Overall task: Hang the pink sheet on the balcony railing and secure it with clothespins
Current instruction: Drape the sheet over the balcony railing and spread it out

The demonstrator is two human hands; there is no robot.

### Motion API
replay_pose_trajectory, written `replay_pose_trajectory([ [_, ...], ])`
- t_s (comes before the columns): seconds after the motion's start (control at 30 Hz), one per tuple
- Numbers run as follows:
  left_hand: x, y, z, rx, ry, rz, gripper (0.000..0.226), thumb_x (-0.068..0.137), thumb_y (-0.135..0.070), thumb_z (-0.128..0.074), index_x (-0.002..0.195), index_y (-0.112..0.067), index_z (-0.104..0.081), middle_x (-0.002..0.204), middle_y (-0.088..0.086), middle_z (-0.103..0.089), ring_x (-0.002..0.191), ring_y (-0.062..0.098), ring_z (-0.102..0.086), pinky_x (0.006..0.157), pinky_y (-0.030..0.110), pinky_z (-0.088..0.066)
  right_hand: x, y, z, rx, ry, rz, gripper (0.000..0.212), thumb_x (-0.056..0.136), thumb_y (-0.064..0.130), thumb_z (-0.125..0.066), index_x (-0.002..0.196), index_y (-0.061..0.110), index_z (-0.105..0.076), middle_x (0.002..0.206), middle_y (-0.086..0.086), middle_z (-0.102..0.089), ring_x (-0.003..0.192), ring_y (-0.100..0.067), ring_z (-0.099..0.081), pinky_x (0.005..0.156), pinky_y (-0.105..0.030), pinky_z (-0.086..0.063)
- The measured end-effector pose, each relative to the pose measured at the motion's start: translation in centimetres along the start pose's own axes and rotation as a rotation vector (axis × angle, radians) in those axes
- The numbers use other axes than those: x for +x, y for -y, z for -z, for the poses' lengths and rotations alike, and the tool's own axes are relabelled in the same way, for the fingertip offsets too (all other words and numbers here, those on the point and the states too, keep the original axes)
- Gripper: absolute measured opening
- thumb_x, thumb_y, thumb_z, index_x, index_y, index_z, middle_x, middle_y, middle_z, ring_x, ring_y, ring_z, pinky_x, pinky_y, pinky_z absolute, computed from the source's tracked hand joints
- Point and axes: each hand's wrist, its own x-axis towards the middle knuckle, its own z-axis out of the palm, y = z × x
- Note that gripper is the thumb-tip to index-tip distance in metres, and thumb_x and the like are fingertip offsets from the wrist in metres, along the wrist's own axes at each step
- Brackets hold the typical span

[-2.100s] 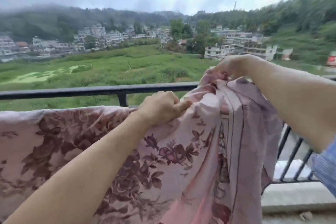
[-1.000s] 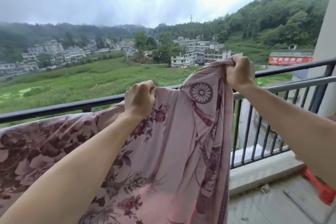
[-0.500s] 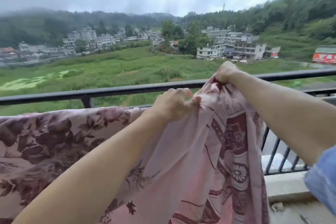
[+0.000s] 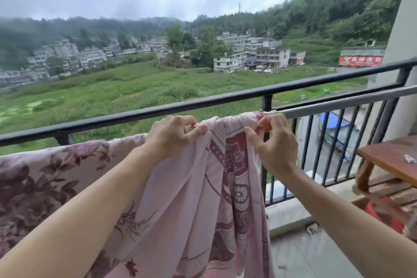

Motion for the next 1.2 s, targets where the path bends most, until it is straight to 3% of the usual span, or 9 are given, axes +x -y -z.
replay_pose_trajectory([
  [0.1,-0.9,-1.0,-0.5,0.024,-0.089,-0.038,0.037,0.082,-0.064,-0.055,0.101,-0.034,-0.066,0.074,-0.013,-0.061,0.075,0.015,-0.058,0.065,0.032,-0.039,-4.4,-1.2,-0.9,-0.169,0.255,-0.128,0.056,0.075,0.069,-0.063,0.101,0.020,-0.057,0.093,0.006,-0.055,0.076,-0.013,-0.055,0.061,-0.026,-0.042],
  [0.2,-1.8,-1.8,-0.7,0.015,-0.194,-0.081,0.042,0.089,-0.058,-0.044,0.102,-0.028,-0.070,0.083,-0.008,-0.064,0.079,0.021,-0.062,0.064,0.033,-0.044,-5.5,-1.4,-1.6,-0.286,0.358,-0.166,0.032,0.089,0.056,-0.055,0.090,0.024,-0.062,0.081,0.005,-0.065,0.073,-0.021,-0.063,0.054,-0.028,-0.036],
  [0.3,-2.1,-2.5,-0.6,0.102,-0.277,-0.138,0.063,0.088,-0.057,-0.024,0.089,-0.016,-0.072,0.082,-0.001,-0.067,0.077,0.026,-0.064,0.060,0.033,-0.043,-4.0,-1.7,0.5,-0.218,0.206,-0.068,0.018,0.092,0.032,-0.057,0.079,0.020,-0.062,0.060,0.010,-0.056,0.049,-0.010,-0.051,0.044,-0.021,-0.024],
  [0.43,-1.1,-4.1,-0.4,0.233,-0.320,-0.158,0.043,0.095,-0.037,-0.039,0.077,-0.005,-0.062,0.079,0.012,-0.066,0.074,0.037,-0.063,0.059,0.040,-0.045,3.2,-2.2,5.7,-0.292,-0.076,0.101,0.007,0.082,0.019,-0.057,0.081,0.021,-0.065,0.058,0.015,-0.044,0.043,0.007,-0.025,0.046,-0.008,-0.012],
  [0.5,-0.1,-5.2,-0.2,0.230,-0.353,-0.102,0.039,0.095,-0.031,-0.036,0.081,-0.004,-0.061,0.083,0.015,-0.067,0.073,0.039,-0.063,0.058,0.039,-0.041,8.2,-3.2,7.3,-0.342,-0.107,0.098,0.010,0.085,0.018,-0.058,0.087,0.019,-0.067,0.061,0.003,-0.060,0.044,-0.009,-0.040,0.050,-0.012,-0.014],
  [0.73,6.5,-9.4,-0.6,0.242,-0.354,0.121,0.020,0.095,-0.021,-0.043,0.087,-0.009,-0.057,0.097,0.015,-0.066,0.087,0.038,-0.062,0.068,0.039,-0.041,22.3,-9.5,9.7,-0.487,0.009,-0.165,0.016,0.087,0.011,-0.053,0.091,0.010,-0.068,0.092,-0.016,-0.071,0.081,-0.034,-0.064,0.064,-0.029,-0.033],
  [0.9,8.8,-15.1,-4.4,0.090,-0.086,0.119,0.037,0.093,-0.051,-0.042,0.115,-0.027,-0.059,0.114,0.007,-0.066,0.104,0.031,-0.061,0.077,0.037,-0.039,26.5,-14.0,9.1,-0.443,0.216,-0.255,0.014,0.083,0.007,-0.054,0.092,0.013,-0.063,0.107,-0.019,-0.068,0.102,-0.036,-0.063,0.090,-0.043,-0.051],
  [1.07,9.7,-18.6,-8.5,0.115,0.092,0.104,0.041,0.093,-0.058,-0.039,0.079,-0.024,-0.059,0.081,-0.004,-0.063,0.085,0.024,-0.060,0.063,0.034,-0.037,22.8,-17.3,8.6,-0.571,0.822,-0.321,0.026,0.073,0.030,-0.077,0.093,0.014,-0.073,0.097,-0.009,-0.073,0.087,-0.027,-0.067,0.085,-0.040,-0.057],
  [1.2,9.6,-18.7,-9.6,0.033,-0.077,0.078,0.039,0.094,-0.050,-0.046,0.074,-0.020,-0.060,0.066,-0.005,-0.060,0.071,0.023,-0.058,0.059,0.033,-0.038,21.7,-18.0,11.0,-0.300,0.599,-0.136,0.033,0.076,0.061,-0.067,0.087,0.029,-0.067,0.085,0.010,-0.066,0.078,-0.011,-0.062,0.065,-0.028,-0.049],
])
